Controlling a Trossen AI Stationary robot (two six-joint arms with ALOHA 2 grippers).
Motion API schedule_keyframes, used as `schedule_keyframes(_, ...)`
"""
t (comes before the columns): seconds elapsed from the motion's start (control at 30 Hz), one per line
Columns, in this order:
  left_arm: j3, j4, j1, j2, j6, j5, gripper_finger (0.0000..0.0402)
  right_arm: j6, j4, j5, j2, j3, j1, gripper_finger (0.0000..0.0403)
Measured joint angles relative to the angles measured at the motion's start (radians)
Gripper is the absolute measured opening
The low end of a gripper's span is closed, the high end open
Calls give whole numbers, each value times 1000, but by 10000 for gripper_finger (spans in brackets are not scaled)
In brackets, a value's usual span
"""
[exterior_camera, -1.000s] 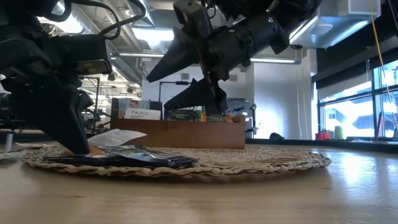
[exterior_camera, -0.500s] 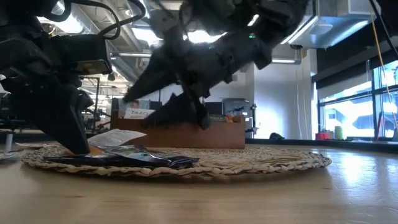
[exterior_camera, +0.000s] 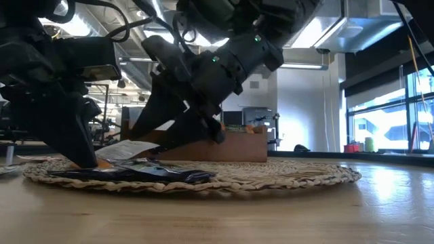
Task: Pick & Place Tea
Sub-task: Put the white tea bag into the left slot of the wooden organizer
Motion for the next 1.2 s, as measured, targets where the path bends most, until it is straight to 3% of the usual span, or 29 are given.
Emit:
schedule_keyframes(0.17,0,0,0,0,6,0,2,-3,4,-3,0,-2,-2,182)
schedule_keyframes(0.6,0,0,0,0,7,0,2,-34,13,-26,0,-2,-3,67)
schedule_keyframes(1.03,0,0,0,0,6,-5,2,-57,11,-71,0,-2,-11,10)
schedule_keyframes(1.2,-3,8,-7,-16,7,6,2,-83,4,-71,-3,-2,-11,7)
